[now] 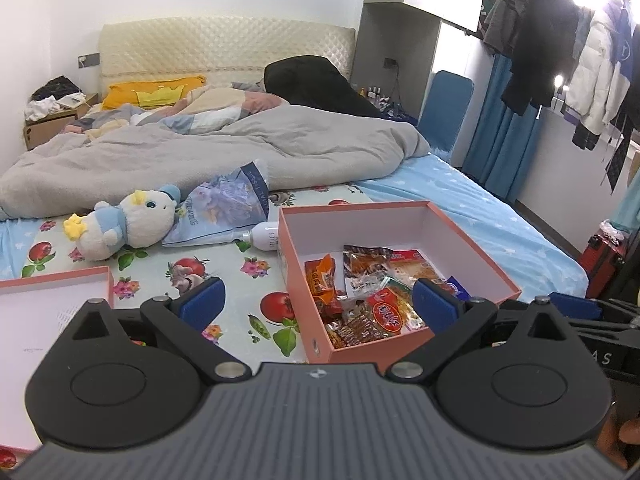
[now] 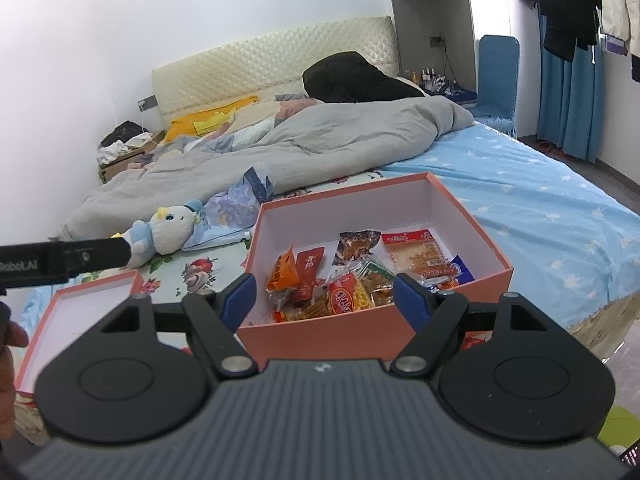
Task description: Organize snacks
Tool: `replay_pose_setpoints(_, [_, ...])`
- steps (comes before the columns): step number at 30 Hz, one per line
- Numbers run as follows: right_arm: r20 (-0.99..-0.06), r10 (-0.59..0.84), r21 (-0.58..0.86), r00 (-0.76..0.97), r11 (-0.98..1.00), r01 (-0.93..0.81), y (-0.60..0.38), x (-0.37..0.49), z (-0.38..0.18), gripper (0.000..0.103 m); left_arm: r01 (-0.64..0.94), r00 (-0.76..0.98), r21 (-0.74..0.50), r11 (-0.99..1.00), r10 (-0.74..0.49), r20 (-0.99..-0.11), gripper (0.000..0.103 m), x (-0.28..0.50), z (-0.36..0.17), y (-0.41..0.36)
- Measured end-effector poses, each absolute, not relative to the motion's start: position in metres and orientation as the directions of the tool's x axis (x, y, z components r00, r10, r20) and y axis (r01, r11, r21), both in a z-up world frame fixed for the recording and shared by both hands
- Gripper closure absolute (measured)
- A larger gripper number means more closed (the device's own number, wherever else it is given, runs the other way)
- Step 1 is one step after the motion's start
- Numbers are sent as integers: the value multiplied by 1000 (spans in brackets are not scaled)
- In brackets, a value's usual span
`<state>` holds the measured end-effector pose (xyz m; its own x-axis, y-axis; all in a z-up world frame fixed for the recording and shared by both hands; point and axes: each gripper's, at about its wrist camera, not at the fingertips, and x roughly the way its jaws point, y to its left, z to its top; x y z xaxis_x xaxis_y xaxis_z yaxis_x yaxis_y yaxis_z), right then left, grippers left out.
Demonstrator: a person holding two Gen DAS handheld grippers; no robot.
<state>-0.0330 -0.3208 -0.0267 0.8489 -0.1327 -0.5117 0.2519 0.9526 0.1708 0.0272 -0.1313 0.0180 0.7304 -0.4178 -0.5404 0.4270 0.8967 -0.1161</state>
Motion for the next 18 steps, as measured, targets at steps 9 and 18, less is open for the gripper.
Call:
replay_pose_setpoints(9, [-498,-179,170,849,940,297,-329,-36,-27,0,426,728,-112,898,-413,-547,2,25,22,-135])
replay_pose_setpoints(18, [-488,-178,166,854,942,291,-330,-37,-24,0,421,722,-117,900,-410,-557,2,24,23,-136])
